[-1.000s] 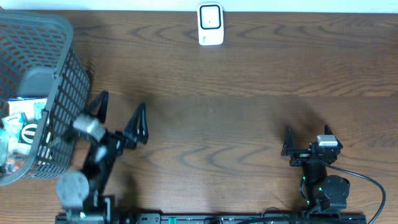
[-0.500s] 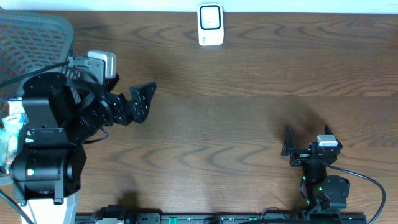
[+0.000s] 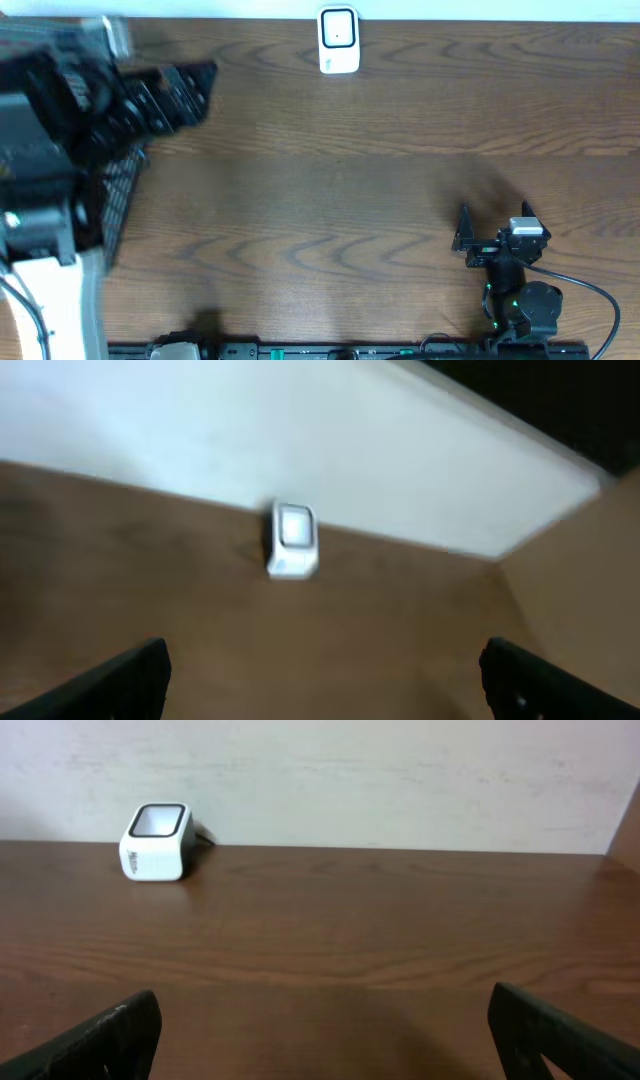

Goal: Scan the item barcode
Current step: 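Swing the left gripper up and over into the grey basket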

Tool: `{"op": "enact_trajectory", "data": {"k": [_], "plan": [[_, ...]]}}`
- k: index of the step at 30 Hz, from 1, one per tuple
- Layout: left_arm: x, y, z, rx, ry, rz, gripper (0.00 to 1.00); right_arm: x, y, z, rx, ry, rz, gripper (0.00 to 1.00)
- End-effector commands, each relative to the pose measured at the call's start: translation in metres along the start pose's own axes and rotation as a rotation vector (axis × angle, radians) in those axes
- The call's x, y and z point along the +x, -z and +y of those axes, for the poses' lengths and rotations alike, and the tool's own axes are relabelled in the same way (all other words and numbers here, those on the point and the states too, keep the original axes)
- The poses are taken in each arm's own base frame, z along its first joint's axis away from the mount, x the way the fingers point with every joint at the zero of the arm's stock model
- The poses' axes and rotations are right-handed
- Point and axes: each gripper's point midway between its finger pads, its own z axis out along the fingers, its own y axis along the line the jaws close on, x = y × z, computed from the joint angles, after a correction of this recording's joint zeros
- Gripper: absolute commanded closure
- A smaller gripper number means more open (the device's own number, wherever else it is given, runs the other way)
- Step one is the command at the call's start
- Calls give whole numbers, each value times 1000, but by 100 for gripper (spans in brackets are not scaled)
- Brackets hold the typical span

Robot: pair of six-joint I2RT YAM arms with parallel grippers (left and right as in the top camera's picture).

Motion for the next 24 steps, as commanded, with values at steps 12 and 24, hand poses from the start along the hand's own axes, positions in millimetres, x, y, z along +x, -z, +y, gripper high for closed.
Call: {"op": "enact_trajectory", "data": {"k": [12,24], "plan": [[-136,33,35,-217,-45,-283,2,1,0,1,0,-10,2,1],[-82,158,238,-1337,214,-197,2,1,0,1,0,-10,2,1]]}}
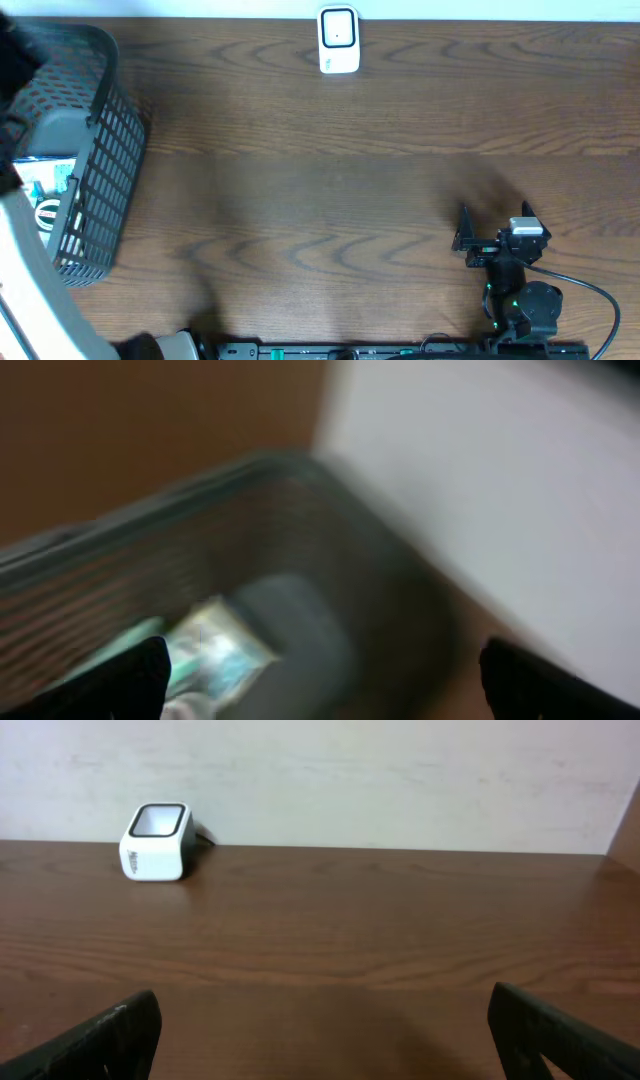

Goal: Scan the item barcode
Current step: 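Swing the left gripper up and over into the grey basket, then grasp the large white-and-blue snack bag in the basket with the left gripper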

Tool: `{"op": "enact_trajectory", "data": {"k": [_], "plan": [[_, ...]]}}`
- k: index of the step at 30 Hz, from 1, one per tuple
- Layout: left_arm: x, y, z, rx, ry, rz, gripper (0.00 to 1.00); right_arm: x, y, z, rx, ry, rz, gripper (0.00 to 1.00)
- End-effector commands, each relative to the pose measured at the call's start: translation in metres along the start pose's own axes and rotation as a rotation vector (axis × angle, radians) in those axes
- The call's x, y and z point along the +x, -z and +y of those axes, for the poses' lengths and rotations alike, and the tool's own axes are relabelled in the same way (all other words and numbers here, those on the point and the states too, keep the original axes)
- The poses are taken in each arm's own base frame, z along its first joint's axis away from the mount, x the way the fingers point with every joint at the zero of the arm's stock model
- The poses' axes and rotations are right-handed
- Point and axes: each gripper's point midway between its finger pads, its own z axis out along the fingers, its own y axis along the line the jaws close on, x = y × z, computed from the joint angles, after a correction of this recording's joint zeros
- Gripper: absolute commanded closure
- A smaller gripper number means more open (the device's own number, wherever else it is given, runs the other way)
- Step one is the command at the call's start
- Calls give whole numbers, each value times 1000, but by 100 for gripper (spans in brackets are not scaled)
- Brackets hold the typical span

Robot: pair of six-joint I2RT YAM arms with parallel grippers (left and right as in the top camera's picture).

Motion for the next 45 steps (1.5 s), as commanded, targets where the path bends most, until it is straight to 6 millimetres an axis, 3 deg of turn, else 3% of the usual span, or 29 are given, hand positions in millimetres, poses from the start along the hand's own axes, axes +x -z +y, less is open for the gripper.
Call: {"op": "enact_trajectory", "data": {"k": [1,10,15,18,24,28,33,40,45], "plan": [[13,-32,71,-356,-39,69,2,1,0,1,0,-10,2,1],[67,-77,82,-412,-32,305,2,1,0,1,0,-10,2,1],[107,-111,114,-532,41,447,2,1,0,1,0,-10,2,1],[144,-131,138,-579,97,615,2,1,0,1,0,-10,2,1],[175,-153,149,-602,104,739,2,1,0,1,0,-10,2,1],[190,-171,148,-604,92,777,2,1,0,1,0,-10,2,1],[190,-188,142,-582,92,746,2,1,0,1,0,-10,2,1],[183,-218,97,-396,47,675,2,1,0,1,0,-10,2,1],[196,-230,78,-363,-10,693,2,1,0,1,0,-10,2,1]]}}
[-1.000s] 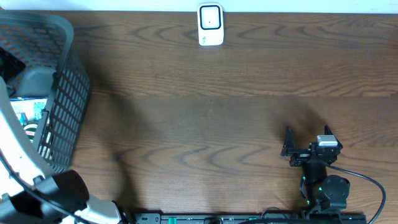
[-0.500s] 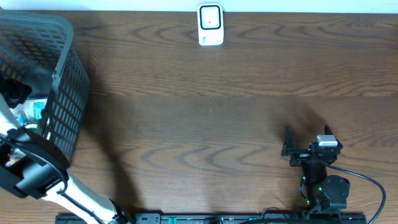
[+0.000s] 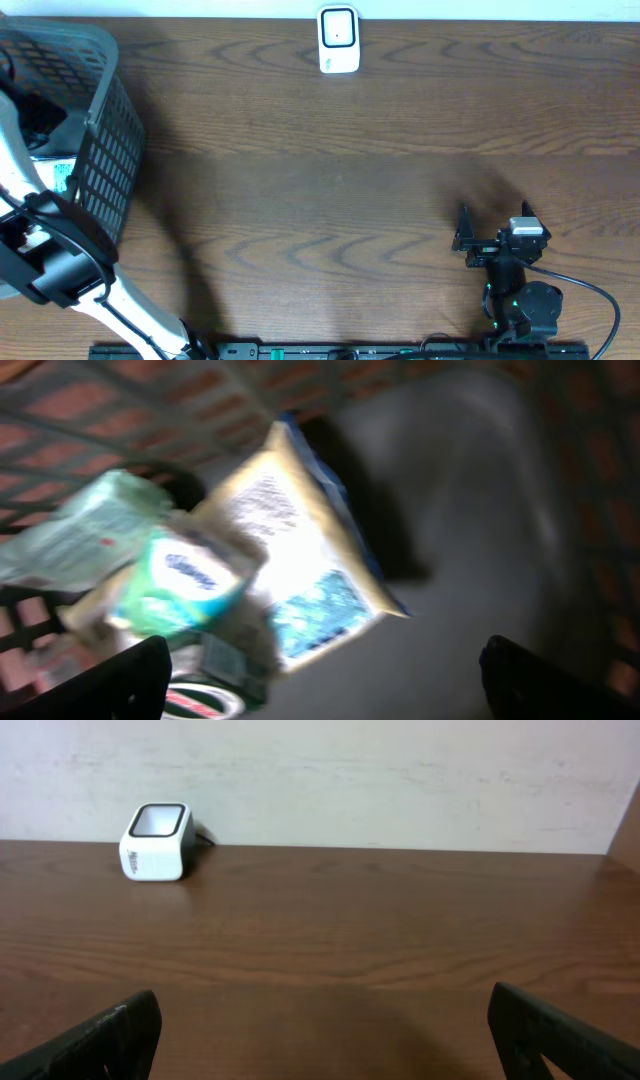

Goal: Scan the item barcode
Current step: 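Grasp the large white-and-blue snack bag in the basket with the left gripper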

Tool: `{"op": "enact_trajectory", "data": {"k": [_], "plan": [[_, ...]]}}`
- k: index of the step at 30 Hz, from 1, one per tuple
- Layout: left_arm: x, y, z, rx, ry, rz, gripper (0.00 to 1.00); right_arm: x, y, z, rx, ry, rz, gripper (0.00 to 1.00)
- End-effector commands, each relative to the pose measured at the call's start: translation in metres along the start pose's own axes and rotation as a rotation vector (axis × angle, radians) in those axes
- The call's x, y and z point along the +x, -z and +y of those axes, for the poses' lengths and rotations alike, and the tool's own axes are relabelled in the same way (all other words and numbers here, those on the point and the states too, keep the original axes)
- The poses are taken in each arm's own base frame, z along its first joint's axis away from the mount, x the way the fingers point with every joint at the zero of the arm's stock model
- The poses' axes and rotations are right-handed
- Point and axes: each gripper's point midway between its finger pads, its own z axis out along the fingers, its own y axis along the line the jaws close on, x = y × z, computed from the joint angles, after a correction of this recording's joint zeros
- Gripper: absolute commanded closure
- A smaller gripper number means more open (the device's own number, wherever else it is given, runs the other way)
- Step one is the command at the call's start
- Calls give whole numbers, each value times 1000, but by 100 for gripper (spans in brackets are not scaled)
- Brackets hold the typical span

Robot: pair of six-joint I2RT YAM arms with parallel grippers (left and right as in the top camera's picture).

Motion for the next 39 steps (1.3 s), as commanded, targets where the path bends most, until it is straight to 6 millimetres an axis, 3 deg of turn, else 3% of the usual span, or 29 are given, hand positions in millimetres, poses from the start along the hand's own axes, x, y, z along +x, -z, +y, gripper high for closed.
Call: {"op": "enact_trajectory", "data": {"k": [1,5,11,22,24,26,33,35,39], "plan": [[13,-17,-19,7,-104,45,2,1,0,1,0,-10,2,1],[23,-39,-26,-29,-233,84,2,1,0,1,0,-10,2,1],[33,-68,-1,-205,-293,140,2,1,0,1,0,-10,2,1],[56,-109,1,-232,-438,256,2,1,0,1,0,-10,2,1],[56,-114,3,-233,-431,257,24,1,0,1,0,-10,2,1],[58,-117,7,-236,-423,264,37,1,0,1,0,-10,1,1],[68,-132,29,-255,-395,312,44,1,0,1,0,-10,2,1],[68,-130,32,-257,-391,316,89,1,0,1,0,-10,2,1],[63,-119,26,-222,-373,312,93,1,0,1,0,-10,2,1]]}}
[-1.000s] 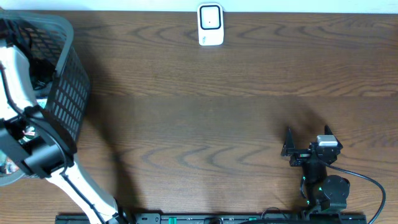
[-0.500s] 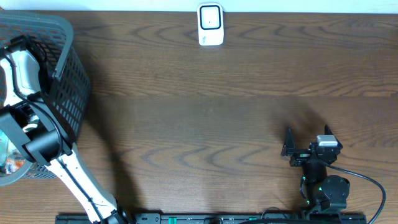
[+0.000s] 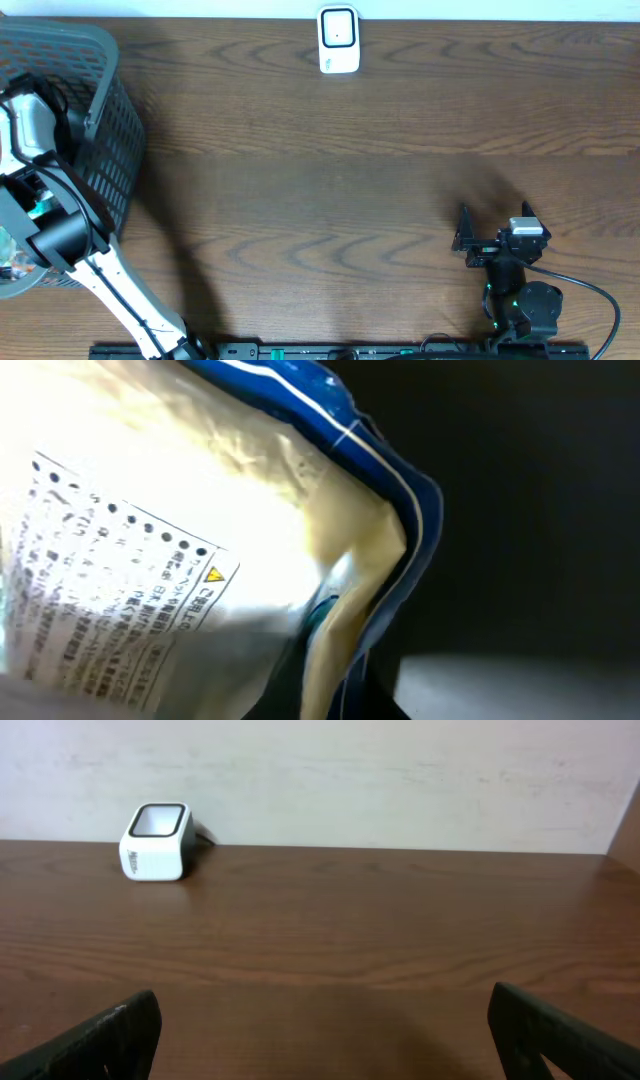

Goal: Scan the item barcode
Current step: 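Grasp the large white-and-blue snack bag in the basket with the left gripper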

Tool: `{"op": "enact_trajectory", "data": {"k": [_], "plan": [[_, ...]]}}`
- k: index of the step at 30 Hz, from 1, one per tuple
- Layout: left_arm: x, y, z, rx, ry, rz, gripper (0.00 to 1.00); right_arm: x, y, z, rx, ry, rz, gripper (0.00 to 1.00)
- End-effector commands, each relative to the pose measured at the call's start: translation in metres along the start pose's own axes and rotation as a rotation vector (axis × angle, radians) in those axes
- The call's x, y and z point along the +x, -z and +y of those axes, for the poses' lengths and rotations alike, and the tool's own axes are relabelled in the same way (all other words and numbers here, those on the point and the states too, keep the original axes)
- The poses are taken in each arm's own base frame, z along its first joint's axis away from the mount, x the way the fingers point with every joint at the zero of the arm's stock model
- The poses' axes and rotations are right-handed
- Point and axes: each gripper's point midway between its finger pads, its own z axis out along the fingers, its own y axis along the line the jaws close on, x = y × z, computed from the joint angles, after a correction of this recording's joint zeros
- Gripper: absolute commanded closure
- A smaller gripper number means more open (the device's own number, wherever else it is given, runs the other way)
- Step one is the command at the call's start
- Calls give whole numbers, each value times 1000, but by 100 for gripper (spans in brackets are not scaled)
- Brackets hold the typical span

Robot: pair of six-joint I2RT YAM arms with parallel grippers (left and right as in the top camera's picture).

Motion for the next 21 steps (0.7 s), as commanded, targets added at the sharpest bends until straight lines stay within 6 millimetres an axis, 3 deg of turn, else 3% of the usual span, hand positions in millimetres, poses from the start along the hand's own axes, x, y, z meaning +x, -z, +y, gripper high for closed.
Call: {"op": "enact_trajectory", "data": {"k": [1,4,12,16,21], "plan": [[2,3,-3,59,17,25,93,1,0,1,0,-10,2,1],[-5,30,-7,145,38,-19,93,1,0,1,0,-10,2,1],[-21,162,16,385,255,-337,93,1,0,1,0,-10,1,1],[-15,233,30,515,277,-516,93,1,0,1,0,-10,1,1],[4,296,54,587,337,-676,93,1,0,1,0,-10,1,1]]}}
